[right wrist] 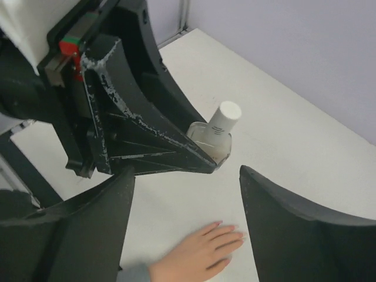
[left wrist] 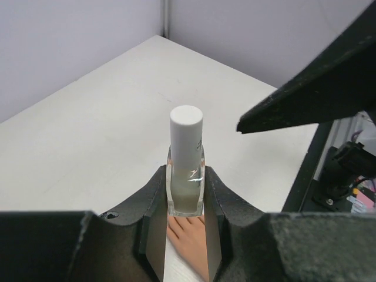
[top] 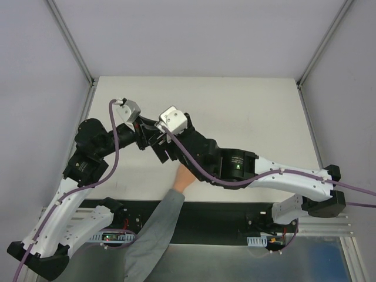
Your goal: Paint the nails
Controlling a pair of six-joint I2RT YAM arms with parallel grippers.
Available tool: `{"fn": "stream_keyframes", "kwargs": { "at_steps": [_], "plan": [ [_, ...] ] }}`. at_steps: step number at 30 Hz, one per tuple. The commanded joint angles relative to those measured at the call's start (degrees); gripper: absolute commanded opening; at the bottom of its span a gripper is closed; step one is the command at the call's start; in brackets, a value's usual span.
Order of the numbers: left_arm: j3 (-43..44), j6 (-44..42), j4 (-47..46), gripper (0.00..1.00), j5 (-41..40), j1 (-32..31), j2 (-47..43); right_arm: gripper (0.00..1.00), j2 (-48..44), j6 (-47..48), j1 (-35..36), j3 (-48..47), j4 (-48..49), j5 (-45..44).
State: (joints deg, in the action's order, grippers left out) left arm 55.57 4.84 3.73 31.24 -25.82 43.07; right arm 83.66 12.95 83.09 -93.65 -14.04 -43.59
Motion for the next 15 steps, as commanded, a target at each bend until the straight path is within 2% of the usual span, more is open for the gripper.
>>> {"fn": "stream_keyframes", "kwargs": {
  "at_steps": [1,2,3,4,5,7,8,11,13,15],
  "plan": [
    [-0.11,2.28,-2.32,0.00,8.54,-0.02,-0.71,0.79,-5.60,9.55,-2.47,-3.99,-5.97,10.26],
    [0.15,2.36,-2.15,0.00,11.62,-0.02,-0.44,0.80,-6.48,9.64,-3.80,-4.26,-7.47,18.46],
    [0.50,3.24,-2.06,0.00,18.08,-0.02,0.08,0.81,-7.97,9.64,-5.20,-4.35,-8.62,22.98],
    [0.68,3.68,-2.06,0.00,20.85,-0.02,0.35,0.84,-9.03,9.55,-8.70,-3.66,-10.02,27.90],
    [0.85,4.12,-2.06,0.00,23.31,-0.02,0.52,0.84,-9.91,9.03,-10.65,-3.04,-10.30,39.17],
    [1.47,5.00,-1.97,0.00,29.03,-0.02,0.70,0.85,-12.19,8.67,-16.52,-1.90,-10.57,52.15],
    [1.64,5.09,-2.06,0.00,30.88,-0.02,0.87,0.85,-12.90,9.02,-17.95,-0.41,-10.48,62.21],
    [2.79,5.88,-2.41,0.00,38.87,-0.02,1.31,0.85,-15.36,11.65,-20.51,3.10,-8.73,73.52],
    [3.31,7.55,-3.55,0.00,43.17,-0.02,2.10,0.83,-16.07,12.54,-21.38,4.87,-6.44,76.71],
    [3.40,8.77,-4.94,0.00,44.51,-0.02,2.19,0.79,-16.07,11.75,-22.35,5.58,-4.86,82.68]
  ]
}}
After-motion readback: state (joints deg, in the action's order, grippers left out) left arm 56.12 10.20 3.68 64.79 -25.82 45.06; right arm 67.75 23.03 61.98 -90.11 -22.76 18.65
